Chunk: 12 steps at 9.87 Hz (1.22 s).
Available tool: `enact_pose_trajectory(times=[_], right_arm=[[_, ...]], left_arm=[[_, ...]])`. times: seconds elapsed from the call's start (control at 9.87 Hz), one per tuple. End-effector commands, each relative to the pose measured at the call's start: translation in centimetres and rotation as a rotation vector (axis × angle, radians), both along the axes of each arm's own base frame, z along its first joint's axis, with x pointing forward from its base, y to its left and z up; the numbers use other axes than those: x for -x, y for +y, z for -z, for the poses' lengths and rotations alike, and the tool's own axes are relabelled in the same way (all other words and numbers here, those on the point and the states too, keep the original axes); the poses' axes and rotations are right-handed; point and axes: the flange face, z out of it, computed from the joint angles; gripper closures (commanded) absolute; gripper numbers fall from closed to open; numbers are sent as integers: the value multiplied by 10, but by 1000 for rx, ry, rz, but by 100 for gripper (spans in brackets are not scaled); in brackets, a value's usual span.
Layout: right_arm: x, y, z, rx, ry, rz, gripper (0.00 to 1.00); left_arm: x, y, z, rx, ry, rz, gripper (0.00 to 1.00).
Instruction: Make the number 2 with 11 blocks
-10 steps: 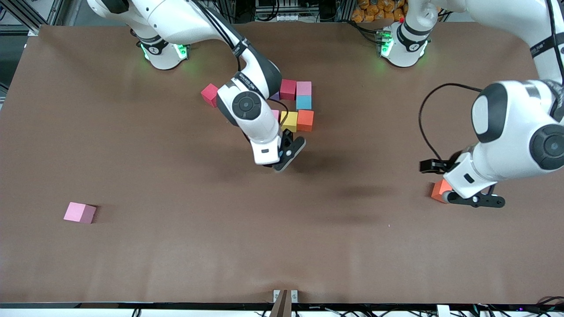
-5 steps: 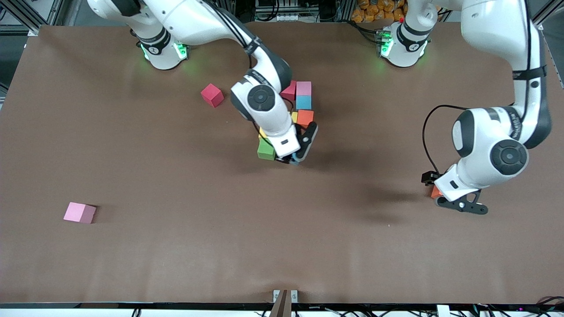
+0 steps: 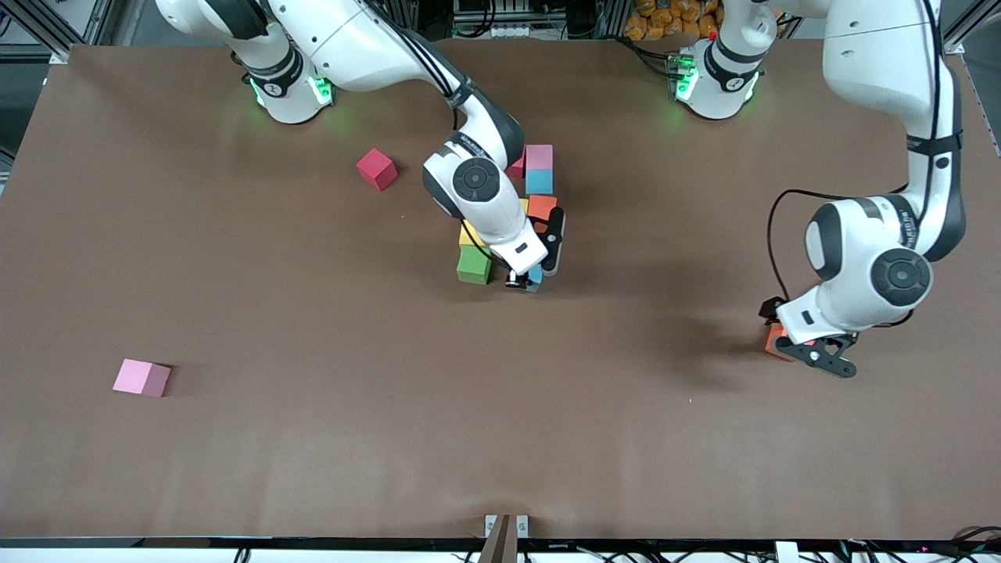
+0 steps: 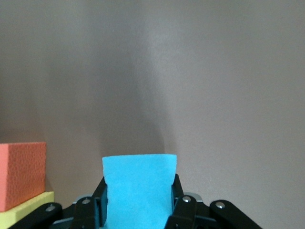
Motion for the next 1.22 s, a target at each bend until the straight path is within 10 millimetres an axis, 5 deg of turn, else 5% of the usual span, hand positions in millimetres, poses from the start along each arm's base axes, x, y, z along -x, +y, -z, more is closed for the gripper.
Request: enact_pose_trajectory(times=[0.0, 0.61, 1.11], right_arm=[[12, -19, 15, -18, -17, -23, 79], [33, -39, 24, -61, -26, -5, 79], [27, -58, 21, -71, -37, -51, 79]], left_arm=[[0, 15, 9, -8, -12, 49, 0], [2, 33, 52, 71, 2, -66, 0], [1, 48, 61, 59, -19, -76, 0]])
